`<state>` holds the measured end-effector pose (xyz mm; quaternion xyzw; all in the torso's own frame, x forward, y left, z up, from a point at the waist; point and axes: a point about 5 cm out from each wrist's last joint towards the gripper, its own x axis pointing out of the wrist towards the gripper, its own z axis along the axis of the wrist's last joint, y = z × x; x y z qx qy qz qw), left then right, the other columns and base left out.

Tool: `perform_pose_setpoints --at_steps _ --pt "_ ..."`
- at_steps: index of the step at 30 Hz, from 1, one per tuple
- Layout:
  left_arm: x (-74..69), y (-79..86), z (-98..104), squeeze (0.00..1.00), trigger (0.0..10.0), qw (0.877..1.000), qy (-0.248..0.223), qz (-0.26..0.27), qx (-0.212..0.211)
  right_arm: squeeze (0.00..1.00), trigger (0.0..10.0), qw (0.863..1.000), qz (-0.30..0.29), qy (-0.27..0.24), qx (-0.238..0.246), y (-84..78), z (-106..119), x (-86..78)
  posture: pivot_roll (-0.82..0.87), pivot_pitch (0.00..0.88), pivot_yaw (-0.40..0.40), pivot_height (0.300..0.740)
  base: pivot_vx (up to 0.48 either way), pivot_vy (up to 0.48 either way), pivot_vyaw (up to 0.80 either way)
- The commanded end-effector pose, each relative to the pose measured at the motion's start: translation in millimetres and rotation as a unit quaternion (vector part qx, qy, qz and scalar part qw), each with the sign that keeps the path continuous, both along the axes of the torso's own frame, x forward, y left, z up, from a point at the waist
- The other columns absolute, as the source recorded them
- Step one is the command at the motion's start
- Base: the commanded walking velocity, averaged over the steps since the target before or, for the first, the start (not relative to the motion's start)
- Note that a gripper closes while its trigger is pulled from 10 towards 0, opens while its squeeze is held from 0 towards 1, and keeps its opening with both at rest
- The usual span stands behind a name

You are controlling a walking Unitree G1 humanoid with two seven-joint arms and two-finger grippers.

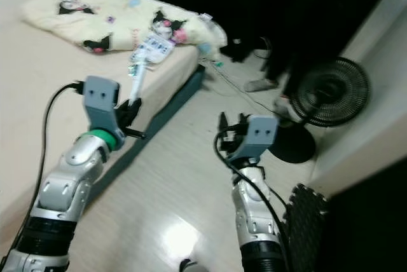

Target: Clean up the room

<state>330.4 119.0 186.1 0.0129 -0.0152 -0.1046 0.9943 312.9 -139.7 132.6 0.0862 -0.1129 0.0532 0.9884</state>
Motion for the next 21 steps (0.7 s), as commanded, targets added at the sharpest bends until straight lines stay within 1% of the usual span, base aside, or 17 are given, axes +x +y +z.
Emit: perform_pose_setpoints --at_steps 1,21 --pt "-1.2 -4.2 -4.8 0.00 10.0 1.000 0.008 -0.006 0.002 0.00 10.0 1.000 -0.010 0.010 -0.002 -6.7 -5.5 -2.3 -0.01 0.068 0.036 0.740 0.000 0.000 -0.75" --pt "-2.4 -3.8 -9.0 0.00 10.0 1.000 0.015 -0.003 0.003 0.00 10.0 1.000 -0.009 0.014 -0.005 -6.6 -7.2 -3.4 -0.01 0.073 0.032 0.740 0.000 0.000 -0.75"
